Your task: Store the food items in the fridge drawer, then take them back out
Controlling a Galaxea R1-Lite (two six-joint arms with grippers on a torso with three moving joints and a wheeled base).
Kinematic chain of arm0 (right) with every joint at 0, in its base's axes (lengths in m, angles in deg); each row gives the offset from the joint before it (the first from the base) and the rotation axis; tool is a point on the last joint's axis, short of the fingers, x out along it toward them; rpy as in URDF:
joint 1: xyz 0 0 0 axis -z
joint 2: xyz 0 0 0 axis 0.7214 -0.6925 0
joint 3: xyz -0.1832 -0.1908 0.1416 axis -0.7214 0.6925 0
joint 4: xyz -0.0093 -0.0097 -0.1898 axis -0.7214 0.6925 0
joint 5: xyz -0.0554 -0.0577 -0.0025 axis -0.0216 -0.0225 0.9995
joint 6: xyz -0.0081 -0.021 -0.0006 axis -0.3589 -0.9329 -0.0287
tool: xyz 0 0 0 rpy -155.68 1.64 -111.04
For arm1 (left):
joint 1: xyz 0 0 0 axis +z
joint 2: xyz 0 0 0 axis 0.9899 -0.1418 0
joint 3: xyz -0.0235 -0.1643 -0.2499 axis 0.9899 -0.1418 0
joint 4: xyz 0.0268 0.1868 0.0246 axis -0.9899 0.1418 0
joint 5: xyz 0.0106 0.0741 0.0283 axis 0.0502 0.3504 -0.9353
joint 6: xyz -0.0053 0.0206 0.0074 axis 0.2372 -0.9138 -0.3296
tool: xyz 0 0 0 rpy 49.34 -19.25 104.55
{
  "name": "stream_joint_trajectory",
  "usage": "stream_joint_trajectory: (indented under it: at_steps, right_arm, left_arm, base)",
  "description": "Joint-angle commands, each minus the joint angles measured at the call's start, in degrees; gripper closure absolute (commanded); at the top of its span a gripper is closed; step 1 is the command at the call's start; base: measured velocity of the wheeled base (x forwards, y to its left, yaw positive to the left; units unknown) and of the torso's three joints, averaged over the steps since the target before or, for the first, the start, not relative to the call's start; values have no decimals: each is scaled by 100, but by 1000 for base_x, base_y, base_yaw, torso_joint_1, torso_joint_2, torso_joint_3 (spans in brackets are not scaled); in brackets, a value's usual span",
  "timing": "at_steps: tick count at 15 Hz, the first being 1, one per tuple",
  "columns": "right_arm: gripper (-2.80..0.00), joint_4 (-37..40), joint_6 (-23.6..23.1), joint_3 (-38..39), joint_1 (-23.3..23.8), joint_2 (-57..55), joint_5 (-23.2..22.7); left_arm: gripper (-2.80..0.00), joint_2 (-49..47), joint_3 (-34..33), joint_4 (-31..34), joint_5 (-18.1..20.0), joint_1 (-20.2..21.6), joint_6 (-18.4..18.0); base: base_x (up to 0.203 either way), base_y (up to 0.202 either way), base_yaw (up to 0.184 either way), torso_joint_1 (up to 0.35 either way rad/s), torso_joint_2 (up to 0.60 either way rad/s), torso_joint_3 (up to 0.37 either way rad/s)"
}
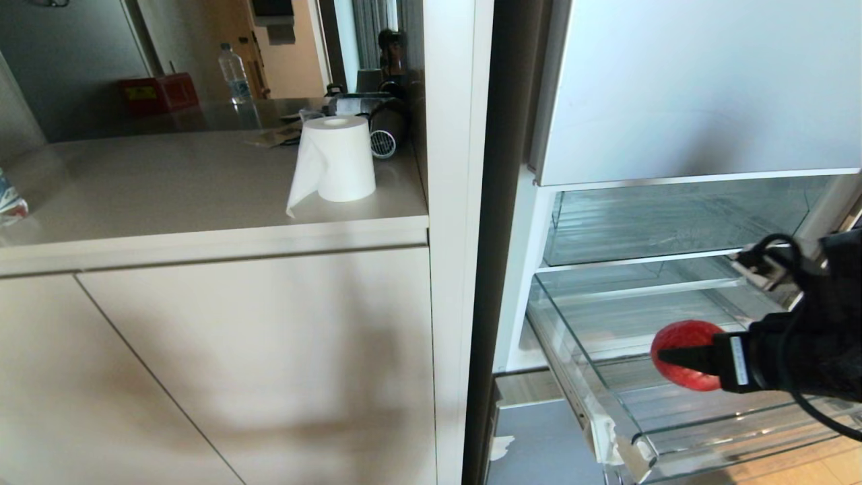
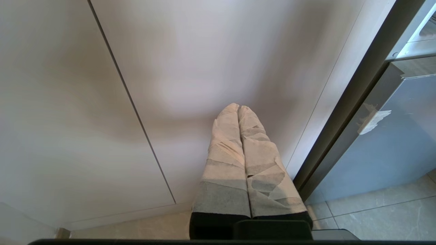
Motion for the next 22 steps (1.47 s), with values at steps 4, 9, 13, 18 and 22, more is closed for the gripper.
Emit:
stream_joint_trajectory:
  at_steps: [4, 9, 13, 18, 22]
  right_arm:
    - [0, -622, -23, 1230, 578, 3841, 6]
    - [0, -1005, -836, 3820, 1006, 6468, 198]
    - [0, -637, -1544, 4476, 1221, 7652, 61]
    - [0, -561, -1610, 4489, 1253, 7618, 39]
    - [0, -561, -1584, 4489, 1253, 7618, 39]
  left_arm:
    - [0, 2, -1, 6, -9, 0, 1]
    - [0, 2, -1, 6, -2, 0, 1]
    - [0, 2, -1, 6, -9, -2, 1]
    - [0, 2, -1, 6, -1, 0, 1]
    - [0, 2, -1, 6, -9, 0, 1]
  base:
    - [0, 0, 0, 0, 0, 0]
    - [0, 0, 0, 0, 0, 0]
    - [0, 0, 0, 0, 0, 0]
    - [0, 0, 0, 0, 0, 0]
    - [3, 4, -18, 2, 1, -1]
